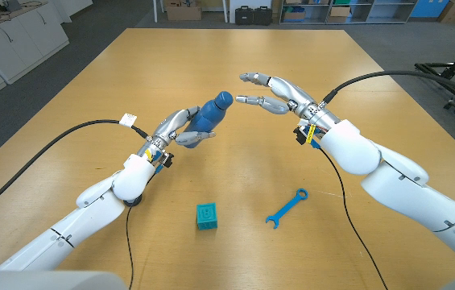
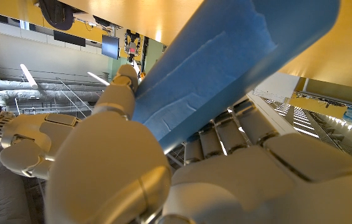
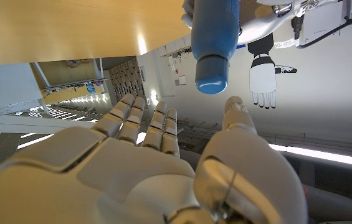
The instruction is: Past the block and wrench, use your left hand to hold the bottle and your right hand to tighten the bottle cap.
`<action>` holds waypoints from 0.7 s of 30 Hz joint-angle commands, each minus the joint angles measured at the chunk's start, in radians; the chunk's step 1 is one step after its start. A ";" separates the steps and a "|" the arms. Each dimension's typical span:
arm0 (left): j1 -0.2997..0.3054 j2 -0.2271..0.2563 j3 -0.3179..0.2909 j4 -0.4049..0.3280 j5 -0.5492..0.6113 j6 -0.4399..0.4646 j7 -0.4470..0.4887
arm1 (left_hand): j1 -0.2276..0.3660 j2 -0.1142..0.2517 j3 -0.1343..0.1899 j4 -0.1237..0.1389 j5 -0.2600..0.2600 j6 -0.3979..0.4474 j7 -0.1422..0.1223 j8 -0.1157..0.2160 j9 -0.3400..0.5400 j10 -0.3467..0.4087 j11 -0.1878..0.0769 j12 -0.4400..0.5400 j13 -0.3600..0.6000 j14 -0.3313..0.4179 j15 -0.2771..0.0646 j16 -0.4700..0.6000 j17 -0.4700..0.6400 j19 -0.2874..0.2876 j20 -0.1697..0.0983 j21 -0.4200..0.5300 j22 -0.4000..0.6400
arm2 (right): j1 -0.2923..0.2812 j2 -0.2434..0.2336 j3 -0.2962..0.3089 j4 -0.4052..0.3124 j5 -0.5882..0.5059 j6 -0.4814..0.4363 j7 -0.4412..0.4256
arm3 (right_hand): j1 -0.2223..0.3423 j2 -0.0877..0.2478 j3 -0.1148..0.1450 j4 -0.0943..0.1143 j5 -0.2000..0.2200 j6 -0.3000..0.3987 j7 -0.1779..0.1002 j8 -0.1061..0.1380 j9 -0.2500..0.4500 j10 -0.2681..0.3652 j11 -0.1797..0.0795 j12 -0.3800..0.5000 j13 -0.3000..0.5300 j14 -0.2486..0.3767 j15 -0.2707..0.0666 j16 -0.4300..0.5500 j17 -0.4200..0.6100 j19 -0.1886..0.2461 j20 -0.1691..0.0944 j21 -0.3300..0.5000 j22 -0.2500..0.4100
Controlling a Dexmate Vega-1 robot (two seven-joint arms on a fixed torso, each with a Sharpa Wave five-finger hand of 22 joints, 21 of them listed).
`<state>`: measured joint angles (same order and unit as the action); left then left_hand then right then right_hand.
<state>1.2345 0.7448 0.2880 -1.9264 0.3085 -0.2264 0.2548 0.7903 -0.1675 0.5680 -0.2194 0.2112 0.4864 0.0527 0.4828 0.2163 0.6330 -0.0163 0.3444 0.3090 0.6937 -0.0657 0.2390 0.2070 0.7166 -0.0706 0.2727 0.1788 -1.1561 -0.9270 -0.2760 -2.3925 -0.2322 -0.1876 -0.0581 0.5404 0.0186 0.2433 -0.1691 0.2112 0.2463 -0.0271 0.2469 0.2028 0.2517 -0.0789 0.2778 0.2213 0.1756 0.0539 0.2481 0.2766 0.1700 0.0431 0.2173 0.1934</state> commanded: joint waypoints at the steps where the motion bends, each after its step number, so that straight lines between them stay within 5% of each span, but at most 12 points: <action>1: -0.021 0.001 0.009 0.010 -0.011 0.002 -0.018 | 0.158 0.185 0.051 0.046 0.004 0.117 -0.106 0.007 0.004 0.071 -0.067 0.007 0.004 0.006 -0.163 -0.004 0.004 0.009 -0.085 -0.005 0.005 | 0.039 -0.028 -0.020 -0.030 -0.028 -0.044 0.056 | 0.012 -0.002 0.004 0.008 0.005 -0.011 0.000 -0.007 0.004 -0.003 -0.005 0.001 0.003 0.001 -0.003 -0.002 0.002 -0.001 0.000 -0.002 0.001; 21: -0.023 0.009 0.017 0.000 0.002 0.002 -0.023 | 0.156 0.186 0.050 0.049 0.004 0.121 -0.107 0.009 0.004 0.076 -0.067 0.007 0.009 0.010 -0.162 -0.005 0.006 0.010 -0.082 -0.006 0.005 | 0.104 -0.036 -0.061 -0.064 -0.059 -0.109 0.145 | 0.031 -0.007 0.009 0.006 0.010 -0.004 -0.037 -0.003 0.011 0.019 -0.020 0.012 0.006 0.022 -0.008 0.002 0.003 0.013 0.004 0.003 0.001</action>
<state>1.2114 0.7493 0.3019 -1.9185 0.3048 -0.2258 0.2340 0.7903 -0.1674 0.5678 -0.2192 0.2108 0.4908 0.0571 0.4847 0.2163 0.6330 -0.0164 0.3415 0.3135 0.6949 -0.0643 0.2390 0.2095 0.7151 -0.0691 0.2728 0.1788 -1.0884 -0.9556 -0.3183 -2.4426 -0.2835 -0.2689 0.0364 0.5586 0.0107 0.2460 -0.1664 0.2150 0.2410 -0.0575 0.2392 0.2106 0.2611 -0.0990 0.2853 0.2259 0.1885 0.0481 0.2481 0.2767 0.1741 0.0468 0.2173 0.1933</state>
